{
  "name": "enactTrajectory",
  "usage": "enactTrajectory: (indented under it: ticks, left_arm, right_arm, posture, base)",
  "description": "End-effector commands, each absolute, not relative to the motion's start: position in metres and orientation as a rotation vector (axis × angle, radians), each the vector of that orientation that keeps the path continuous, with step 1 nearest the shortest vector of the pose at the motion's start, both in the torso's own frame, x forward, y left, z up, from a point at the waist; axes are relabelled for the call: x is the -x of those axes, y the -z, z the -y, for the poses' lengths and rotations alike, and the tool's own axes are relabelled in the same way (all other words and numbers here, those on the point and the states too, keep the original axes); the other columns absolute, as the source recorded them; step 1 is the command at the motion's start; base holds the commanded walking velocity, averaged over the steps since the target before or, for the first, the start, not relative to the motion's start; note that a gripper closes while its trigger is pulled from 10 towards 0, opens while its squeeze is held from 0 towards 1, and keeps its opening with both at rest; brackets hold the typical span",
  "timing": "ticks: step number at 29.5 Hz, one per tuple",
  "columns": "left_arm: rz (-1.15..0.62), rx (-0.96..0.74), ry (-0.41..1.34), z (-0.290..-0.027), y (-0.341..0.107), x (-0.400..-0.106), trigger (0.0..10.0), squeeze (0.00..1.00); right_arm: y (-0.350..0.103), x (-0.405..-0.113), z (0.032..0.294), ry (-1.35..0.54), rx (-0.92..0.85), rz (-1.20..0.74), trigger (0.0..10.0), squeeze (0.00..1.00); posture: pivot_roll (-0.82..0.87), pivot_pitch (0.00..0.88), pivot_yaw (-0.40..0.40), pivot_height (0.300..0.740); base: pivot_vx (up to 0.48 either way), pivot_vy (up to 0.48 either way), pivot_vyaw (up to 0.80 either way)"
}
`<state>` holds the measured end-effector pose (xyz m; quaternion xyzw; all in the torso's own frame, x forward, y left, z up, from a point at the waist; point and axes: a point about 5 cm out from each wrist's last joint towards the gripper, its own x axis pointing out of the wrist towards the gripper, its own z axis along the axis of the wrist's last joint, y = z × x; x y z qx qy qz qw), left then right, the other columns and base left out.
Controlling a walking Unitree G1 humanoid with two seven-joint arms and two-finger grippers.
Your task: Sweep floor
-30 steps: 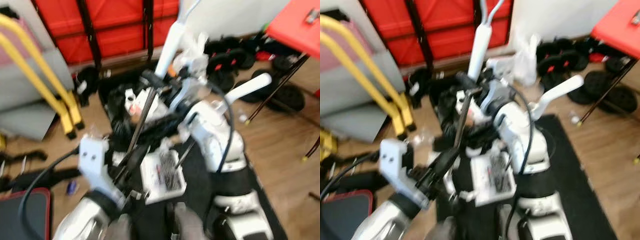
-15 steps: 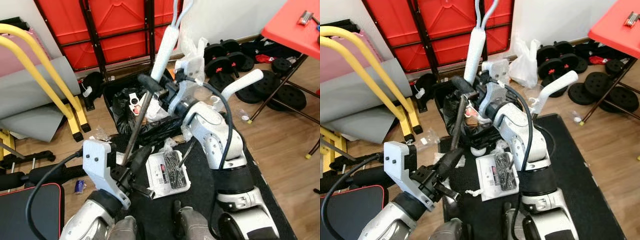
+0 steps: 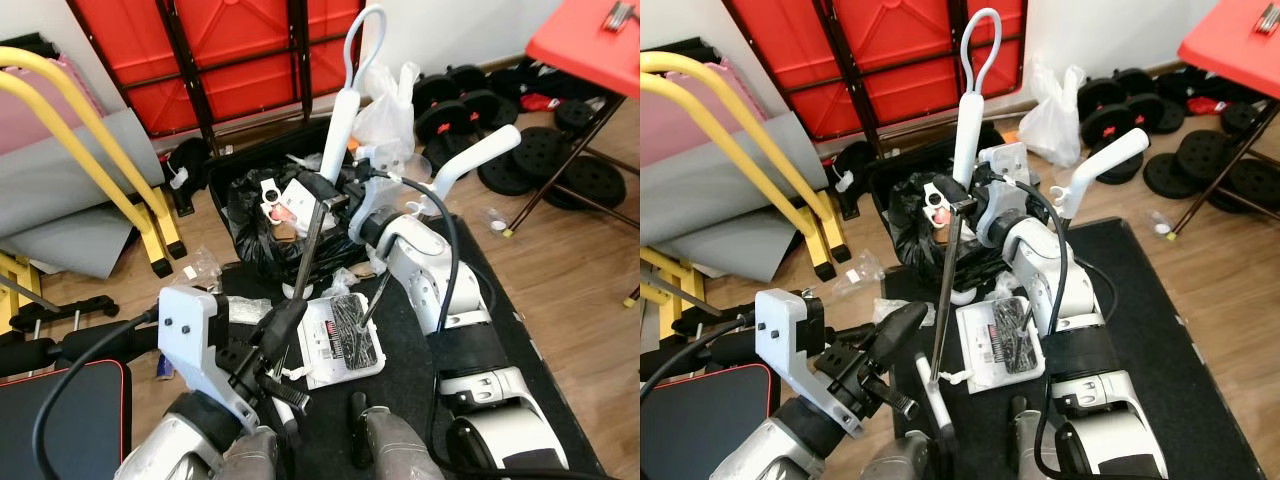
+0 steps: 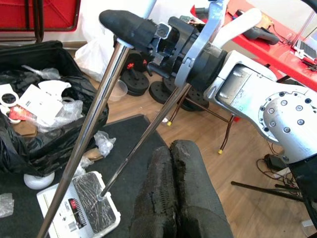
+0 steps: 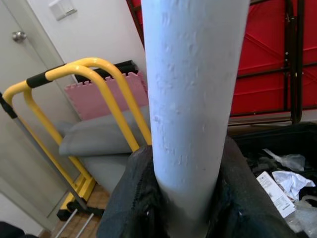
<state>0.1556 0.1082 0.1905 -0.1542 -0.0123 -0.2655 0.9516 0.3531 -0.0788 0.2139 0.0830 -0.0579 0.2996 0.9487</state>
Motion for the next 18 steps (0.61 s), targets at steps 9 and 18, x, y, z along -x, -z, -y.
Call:
enactTrajectory:
  ticks: [9, 18]
  left_arm:
    - [-0.001, 0.315, 0.519, -0.109, -0.189, -0.154, 10.0, 0.00]
    - [-0.002, 0.316, 0.521, -0.109, -0.189, -0.156, 10.0, 0.00]
  right_arm:
    - [-0.219, -0.354, 0.087, -0.669, -0.028, 0.162, 10.0, 0.00]
    - [-0.246, -0.357, 0.106, -0.661, 0.068, 0.221, 10.0, 0.00]
  posture:
    - [0.03, 0.328, 0.012, 0.740]
    - [0.01, 0.318, 0.009, 0.740]
  base:
    - [0.000, 0.000, 0.00]
    - [0.000, 0.000, 0.00]
